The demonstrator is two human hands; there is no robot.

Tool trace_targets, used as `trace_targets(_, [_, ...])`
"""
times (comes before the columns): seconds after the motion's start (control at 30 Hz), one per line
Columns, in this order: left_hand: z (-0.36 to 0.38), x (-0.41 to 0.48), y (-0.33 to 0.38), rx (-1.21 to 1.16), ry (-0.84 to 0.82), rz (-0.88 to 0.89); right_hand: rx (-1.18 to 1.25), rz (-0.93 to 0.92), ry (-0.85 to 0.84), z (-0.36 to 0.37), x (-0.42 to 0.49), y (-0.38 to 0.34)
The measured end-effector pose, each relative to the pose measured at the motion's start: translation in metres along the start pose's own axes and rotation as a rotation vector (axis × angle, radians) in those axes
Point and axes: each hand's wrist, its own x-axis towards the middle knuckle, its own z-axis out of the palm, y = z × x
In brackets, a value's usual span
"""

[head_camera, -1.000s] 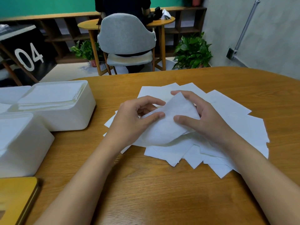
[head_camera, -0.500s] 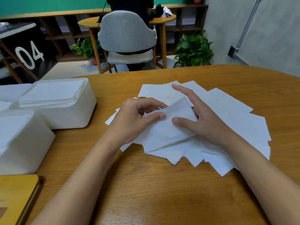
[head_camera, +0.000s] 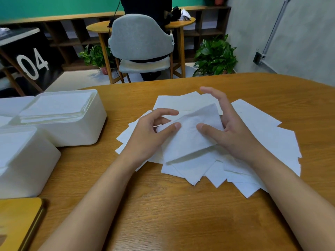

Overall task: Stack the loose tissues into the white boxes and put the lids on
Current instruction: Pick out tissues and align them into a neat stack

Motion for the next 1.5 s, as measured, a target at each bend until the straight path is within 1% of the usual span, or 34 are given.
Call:
trace_targets(0.1, [0.002,0.000,-0.001,-0.006,0.103,0.057,-0.104,0.043,-0.018,-0.003,0.000,0.002])
trace_targets(0.17, [0.004,0.000,-0.002,-0.002,0.143,0.101,-0.133,0.081,-0.033,-0.004,0.000,0.003])
trace_targets(0.23, [0.007,-0.001,-0.001,0.085,0.181,0.171,-0.119,0.137,0.047,-0.005,0.000,0.006])
trace_targets(0.3, [0.010,-0.003,-0.003,0.267,0.194,0.274,-0.144,0.156,0.188,-0.007,0.002,0.011])
trace_targets(0.33, [0.012,-0.004,-0.004,0.354,0.171,0.332,-0.158,0.157,0.249,-0.009,0.003,0.013])
trace_targets(0.4, [0.014,-0.007,-0.007,0.448,0.048,0.391,-0.138,0.180,0.337,-0.011,0.004,0.018])
trace_targets(0.5, [0.019,-0.012,-0.008,0.523,-0.210,0.361,-0.078,0.219,0.410,-0.011,0.006,0.021])
trace_targets(0.57, [0.022,-0.013,-0.010,0.604,-0.310,0.365,-0.058,0.230,0.429,-0.011,0.006,0.023])
trace_targets(0.67, [0.023,-0.011,-0.013,0.676,-0.307,0.410,-0.067,0.233,0.419,-0.010,0.006,0.023])
trace_targets(0.83, [0.021,-0.008,-0.017,0.751,-0.182,0.476,-0.135,0.222,0.384,-0.008,0.007,0.022])
trace_targets(0.97, [0.021,-0.006,-0.017,0.705,-0.053,0.555,-0.161,0.150,0.326,-0.006,0.007,0.021])
trace_targets(1.07, [0.021,-0.009,-0.009,0.572,0.049,0.539,-0.116,0.112,0.268,-0.003,0.006,0.015])
trace_targets(1.13, [0.020,-0.010,-0.005,0.491,0.086,0.508,-0.062,0.111,0.215,-0.001,0.004,0.011])
trace_targets(1.23, [0.017,-0.008,-0.002,0.409,0.101,0.476,-0.005,0.117,0.115,0.001,0.001,0.013])
trace_targets(1.3, [0.015,-0.008,0.001,0.333,0.110,0.415,0.005,0.127,0.073,0.003,0.000,0.015])
trace_targets(1.4, [0.010,-0.008,0.007,0.225,0.138,0.309,-0.033,0.101,0.085,0.006,-0.001,0.013])
trace_targets(1.5, [0.002,-0.007,0.012,0.202,0.075,0.273,-0.071,0.102,0.117,0.005,0.000,0.012])
